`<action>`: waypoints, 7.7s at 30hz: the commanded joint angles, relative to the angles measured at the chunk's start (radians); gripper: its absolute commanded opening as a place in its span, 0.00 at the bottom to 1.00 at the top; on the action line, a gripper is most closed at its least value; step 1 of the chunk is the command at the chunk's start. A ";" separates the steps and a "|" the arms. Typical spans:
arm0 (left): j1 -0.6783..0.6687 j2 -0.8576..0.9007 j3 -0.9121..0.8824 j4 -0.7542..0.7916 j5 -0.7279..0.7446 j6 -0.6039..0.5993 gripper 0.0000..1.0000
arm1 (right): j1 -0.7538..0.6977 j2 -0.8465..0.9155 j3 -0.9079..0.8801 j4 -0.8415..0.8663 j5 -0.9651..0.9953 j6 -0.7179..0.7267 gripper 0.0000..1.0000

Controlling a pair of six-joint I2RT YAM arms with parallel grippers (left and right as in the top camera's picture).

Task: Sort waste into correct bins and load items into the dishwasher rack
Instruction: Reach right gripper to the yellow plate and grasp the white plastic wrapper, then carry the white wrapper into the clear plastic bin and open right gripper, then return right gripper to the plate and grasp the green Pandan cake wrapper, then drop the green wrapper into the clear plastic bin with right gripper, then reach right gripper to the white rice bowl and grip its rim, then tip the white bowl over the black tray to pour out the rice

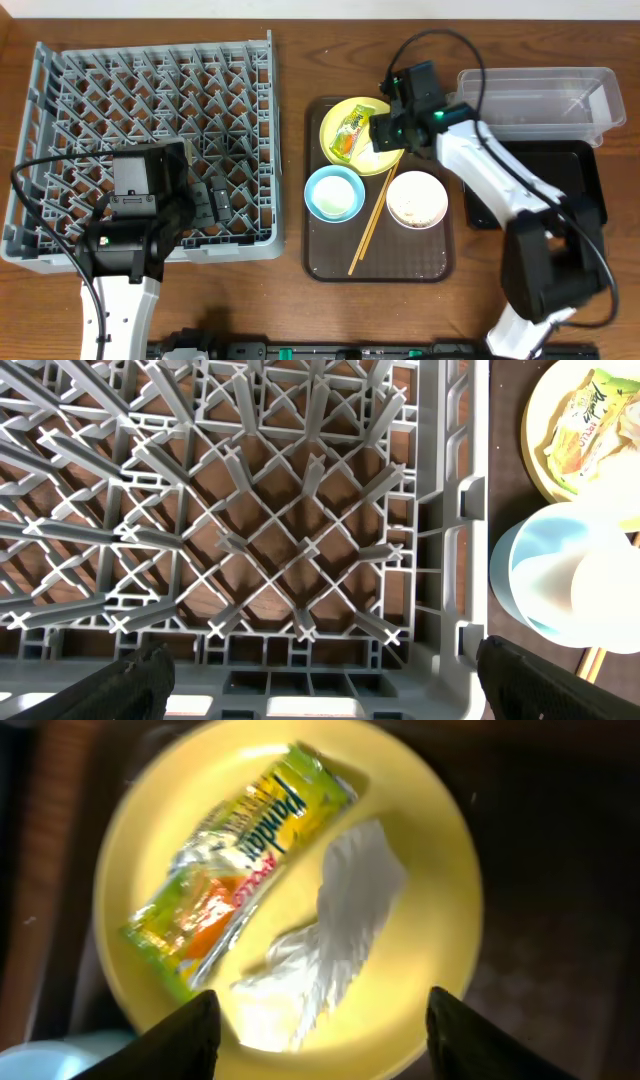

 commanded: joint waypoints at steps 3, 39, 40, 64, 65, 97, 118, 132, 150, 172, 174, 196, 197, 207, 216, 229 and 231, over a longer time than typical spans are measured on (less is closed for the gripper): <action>-0.002 0.003 0.025 0.000 0.005 0.013 0.98 | 0.020 0.084 0.014 0.035 0.024 0.091 0.56; -0.002 0.003 0.025 0.000 0.005 0.013 0.98 | -0.362 -0.196 0.013 -0.071 0.288 0.318 0.29; -0.002 0.003 0.025 0.000 0.005 0.013 0.98 | -0.370 -0.188 0.013 -0.072 0.261 0.317 0.38; -0.002 0.003 0.025 0.000 0.005 0.013 0.98 | -0.063 -0.115 0.014 0.108 0.005 0.124 0.77; -0.002 0.003 0.025 0.000 0.005 0.013 0.98 | -0.043 -0.091 0.014 0.125 0.005 0.135 0.77; -0.002 0.003 0.025 0.004 0.005 0.013 0.98 | 0.024 0.019 0.018 0.269 0.148 0.165 0.01; -0.002 0.003 0.025 0.007 0.005 0.013 0.98 | -0.436 -0.168 0.013 -0.066 0.334 0.394 0.17; -0.002 0.003 0.025 0.007 0.005 0.013 0.98 | -0.413 -0.285 0.013 -0.069 -0.126 0.005 0.70; -0.002 0.005 0.025 0.005 0.005 0.013 0.98 | 0.022 -0.304 -0.185 -0.392 -0.095 -0.103 0.58; -0.002 0.022 0.025 -0.007 0.005 0.013 0.98 | 0.162 -0.305 -0.461 -0.101 0.041 0.039 0.01; -0.002 0.023 0.025 -0.007 0.005 0.013 0.98 | 0.160 -0.305 -0.451 -0.104 0.051 0.046 0.01; -0.002 0.023 0.025 -0.004 0.005 0.013 0.98 | -0.237 -0.540 -0.301 -0.193 -0.277 0.068 0.01; -0.002 0.023 0.025 -0.004 0.005 0.013 0.98 | -0.278 -0.540 -0.309 -0.194 -0.317 0.060 0.01; -0.002 0.023 0.025 -0.004 0.005 0.013 0.98 | -0.629 -0.540 -0.393 -0.171 -0.648 -0.069 0.01; -0.002 0.023 0.025 -0.003 0.005 0.013 0.98 | -0.841 -0.499 -0.504 -0.024 -0.982 -0.147 0.01; -0.002 0.023 0.025 -0.004 0.005 0.013 0.98 | -0.982 -0.261 -0.544 0.223 -1.440 -0.147 0.01; -0.002 0.023 0.025 -0.004 0.005 0.013 0.98 | -1.003 -0.236 -0.544 0.249 -1.479 -0.130 0.01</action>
